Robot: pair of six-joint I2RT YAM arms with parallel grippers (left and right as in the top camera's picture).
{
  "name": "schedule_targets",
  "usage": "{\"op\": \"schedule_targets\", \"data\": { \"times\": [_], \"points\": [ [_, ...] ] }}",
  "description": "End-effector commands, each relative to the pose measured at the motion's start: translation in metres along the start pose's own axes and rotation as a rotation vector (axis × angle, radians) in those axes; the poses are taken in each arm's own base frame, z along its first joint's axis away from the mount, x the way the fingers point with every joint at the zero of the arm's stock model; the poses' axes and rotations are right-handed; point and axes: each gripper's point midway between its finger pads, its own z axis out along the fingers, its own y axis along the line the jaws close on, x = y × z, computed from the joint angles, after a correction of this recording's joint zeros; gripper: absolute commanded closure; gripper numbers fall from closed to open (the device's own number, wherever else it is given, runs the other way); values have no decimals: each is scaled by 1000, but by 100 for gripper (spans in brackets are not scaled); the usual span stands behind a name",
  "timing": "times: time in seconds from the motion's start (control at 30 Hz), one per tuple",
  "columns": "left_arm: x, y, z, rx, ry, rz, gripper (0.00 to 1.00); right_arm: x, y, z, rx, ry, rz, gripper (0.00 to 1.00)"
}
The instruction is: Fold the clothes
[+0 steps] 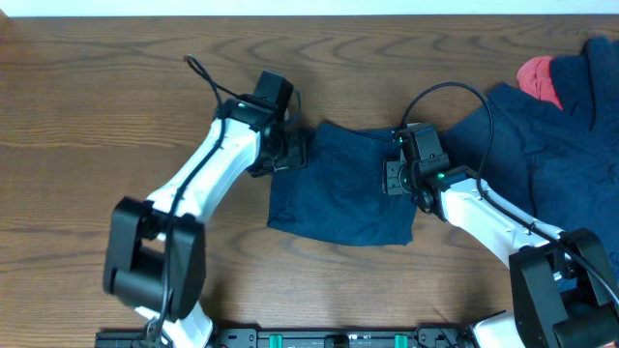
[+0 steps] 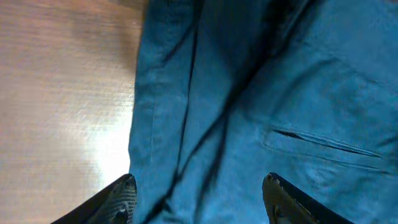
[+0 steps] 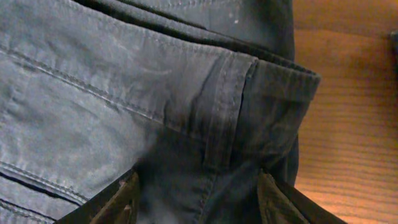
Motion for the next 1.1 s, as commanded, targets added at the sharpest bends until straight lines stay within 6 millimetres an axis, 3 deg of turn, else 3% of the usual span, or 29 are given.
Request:
{"op": "schedule_targets", "data": {
  "times": [0.0, 0.2, 0.33, 0.47, 0.57, 0.8, 0.97, 1.07],
  "points": [
    [1, 9, 22, -39, 42, 52, 26, 6, -2, 3, 6, 20, -14, 40],
    [-5, 19, 53, -52, 66, 32, 9, 10, -3, 3, 10, 36, -15, 40],
    [3, 3, 65, 50, 126, 49, 7, 9, -3, 3, 10, 35, -14, 39],
    [22, -35, 59, 267, 218, 117, 16, 9, -3, 3, 10, 35, -15, 40],
    [32, -53, 54, 357, 248, 170, 22, 9, -3, 3, 10, 34, -15, 39],
    [43, -77, 44, 513, 257, 345, 23, 10, -3, 3, 10, 36, -14, 39],
    [41, -82, 43, 540, 236, 381, 23, 12, -4, 3, 12, 46, -15, 39],
    [40, -83, 43, 541, 229, 385, 36, 13, -4, 3, 13, 48, -15, 39]
  ]
}}
